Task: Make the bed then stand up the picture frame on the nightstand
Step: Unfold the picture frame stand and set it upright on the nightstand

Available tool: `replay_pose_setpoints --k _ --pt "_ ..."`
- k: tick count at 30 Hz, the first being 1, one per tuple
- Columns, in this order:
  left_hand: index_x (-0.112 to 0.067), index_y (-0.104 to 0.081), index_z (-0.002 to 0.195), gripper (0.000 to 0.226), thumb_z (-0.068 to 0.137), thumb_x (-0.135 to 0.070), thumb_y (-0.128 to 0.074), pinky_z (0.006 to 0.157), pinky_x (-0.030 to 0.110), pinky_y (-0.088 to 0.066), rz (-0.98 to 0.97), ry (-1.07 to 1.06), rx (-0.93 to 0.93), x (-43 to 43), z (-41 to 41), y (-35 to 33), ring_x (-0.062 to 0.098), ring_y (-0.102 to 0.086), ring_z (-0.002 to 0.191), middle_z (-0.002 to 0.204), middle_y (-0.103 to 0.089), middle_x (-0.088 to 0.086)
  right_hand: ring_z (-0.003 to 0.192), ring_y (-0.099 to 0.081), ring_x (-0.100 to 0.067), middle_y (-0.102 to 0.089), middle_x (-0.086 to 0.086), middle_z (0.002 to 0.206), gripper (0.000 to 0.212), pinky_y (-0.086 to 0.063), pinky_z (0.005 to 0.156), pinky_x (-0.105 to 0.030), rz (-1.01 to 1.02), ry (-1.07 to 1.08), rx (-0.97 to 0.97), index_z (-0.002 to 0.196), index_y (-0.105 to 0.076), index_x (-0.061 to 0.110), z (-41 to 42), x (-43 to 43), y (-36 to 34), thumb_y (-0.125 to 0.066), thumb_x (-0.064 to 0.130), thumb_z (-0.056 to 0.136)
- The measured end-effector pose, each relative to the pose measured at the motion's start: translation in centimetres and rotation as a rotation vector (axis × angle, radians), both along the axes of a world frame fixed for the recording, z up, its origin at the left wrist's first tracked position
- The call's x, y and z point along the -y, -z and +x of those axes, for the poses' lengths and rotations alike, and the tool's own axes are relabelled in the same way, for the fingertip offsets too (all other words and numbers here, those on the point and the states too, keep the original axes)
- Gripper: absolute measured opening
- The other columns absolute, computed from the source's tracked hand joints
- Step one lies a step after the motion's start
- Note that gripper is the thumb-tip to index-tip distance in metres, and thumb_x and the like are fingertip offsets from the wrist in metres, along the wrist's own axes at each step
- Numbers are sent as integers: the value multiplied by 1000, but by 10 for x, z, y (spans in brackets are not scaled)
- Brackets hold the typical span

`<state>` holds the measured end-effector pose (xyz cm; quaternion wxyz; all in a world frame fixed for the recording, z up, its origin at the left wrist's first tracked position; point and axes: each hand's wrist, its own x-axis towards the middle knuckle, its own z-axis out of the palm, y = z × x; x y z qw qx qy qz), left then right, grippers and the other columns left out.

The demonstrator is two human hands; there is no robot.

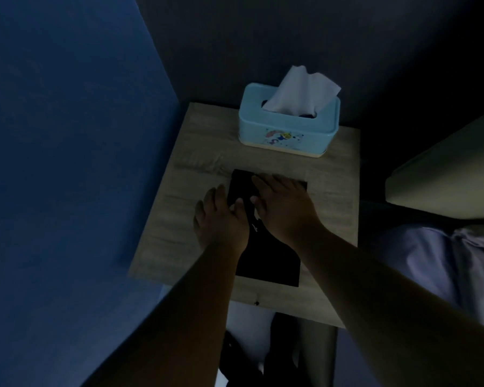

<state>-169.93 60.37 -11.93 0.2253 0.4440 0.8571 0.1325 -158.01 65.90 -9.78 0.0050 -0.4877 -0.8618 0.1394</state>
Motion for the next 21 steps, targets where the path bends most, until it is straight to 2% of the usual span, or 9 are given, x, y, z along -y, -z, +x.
replay_pose_setpoints --k 9,16,21 --pt "-24 -24 146 55 96 -42 -38 113 49 -22 -40 -93 33 -5 12 11 30 -20 141 155 -24 4 135 -36 -25 -41 -6 148 49 -24 110 -38 -69 -136 -1 141 -38 16 -1 -17 18 -35 39 99" --pt "-23 -25 146 55 96 -39 -39 112 47 -24 -95 -119 12 -7 20 15 30 -21 140 155 -24 5 130 -42 -30 -47 -11 143 45 -30 107 -41 -124 -209 -59 137 -44 11 1 -22 30 -43 32 97" --pt "-23 -26 145 55 94 -38 -40 110 48 -27 -109 -136 22 -9 25 19 31 -25 138 153 -28 5 137 -30 -26 -33 -6 152 49 -22 112 -40 -191 -317 -20 143 -34 16 10 -27 40 -42 31 97"
